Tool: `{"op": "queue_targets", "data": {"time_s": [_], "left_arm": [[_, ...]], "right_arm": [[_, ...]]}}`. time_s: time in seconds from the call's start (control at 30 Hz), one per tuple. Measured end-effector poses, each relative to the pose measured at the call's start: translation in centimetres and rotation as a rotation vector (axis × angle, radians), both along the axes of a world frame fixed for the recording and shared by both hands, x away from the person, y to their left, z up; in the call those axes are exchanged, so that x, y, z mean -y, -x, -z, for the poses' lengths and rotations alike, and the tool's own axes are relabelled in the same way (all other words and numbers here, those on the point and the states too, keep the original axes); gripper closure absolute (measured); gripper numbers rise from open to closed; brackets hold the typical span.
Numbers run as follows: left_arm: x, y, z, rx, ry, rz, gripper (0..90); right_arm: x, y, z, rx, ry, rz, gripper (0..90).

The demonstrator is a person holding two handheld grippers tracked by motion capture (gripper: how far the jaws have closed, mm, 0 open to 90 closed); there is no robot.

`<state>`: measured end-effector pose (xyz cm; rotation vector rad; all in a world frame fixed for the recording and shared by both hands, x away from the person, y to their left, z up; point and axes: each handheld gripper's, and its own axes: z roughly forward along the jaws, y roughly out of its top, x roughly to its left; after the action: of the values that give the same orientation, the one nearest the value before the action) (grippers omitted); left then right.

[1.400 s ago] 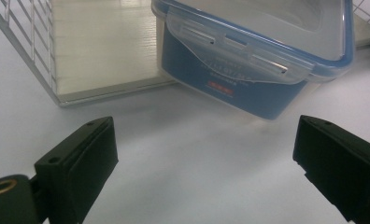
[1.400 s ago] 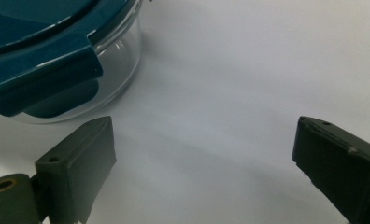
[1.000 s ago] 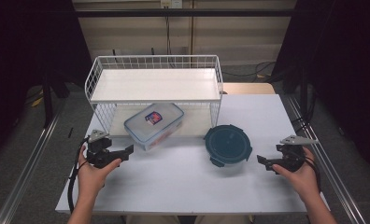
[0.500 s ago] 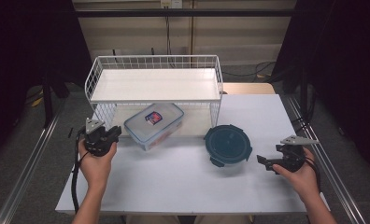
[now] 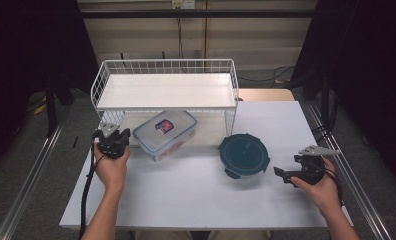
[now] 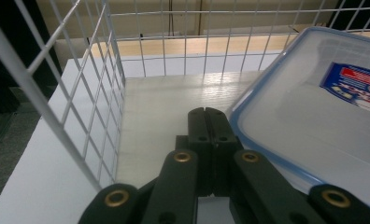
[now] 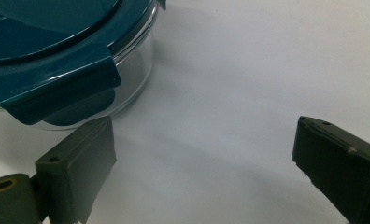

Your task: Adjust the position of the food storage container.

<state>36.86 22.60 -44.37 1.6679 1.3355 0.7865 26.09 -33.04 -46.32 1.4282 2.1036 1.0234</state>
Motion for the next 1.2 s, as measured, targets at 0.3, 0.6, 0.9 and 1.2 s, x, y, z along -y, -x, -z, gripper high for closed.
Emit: {"op": "queue_targets", "data": {"time_s": [0.3, 0.6, 0.9, 1.2], "left_arm": [[-0.1, -0.5, 0.5, 0.003, 0.023, 0.05, 90.0], [1.1, 0.6, 0.0, -0.001, 0.068, 0.128, 90.0], [1.6, 1.6, -0.4, -0.03, 0.093, 0.159, 85.9], [2.5, 2.8, -0.8, -0.1, 0.202, 0.143, 41.6]], "right_arm": [[0.2, 0.0, 0.1, -0.001, -0.003, 0.005, 5.7], [0.2, 0.1, -0.4, 0.018, -0.002, 0.015, 5.7], [0.2, 0.2, -0.4, 0.018, -0.007, 0.02, 5.8], [-0.1, 0.2, -0.5, 0.023, -0.006, 0.007, 5.8]]}}
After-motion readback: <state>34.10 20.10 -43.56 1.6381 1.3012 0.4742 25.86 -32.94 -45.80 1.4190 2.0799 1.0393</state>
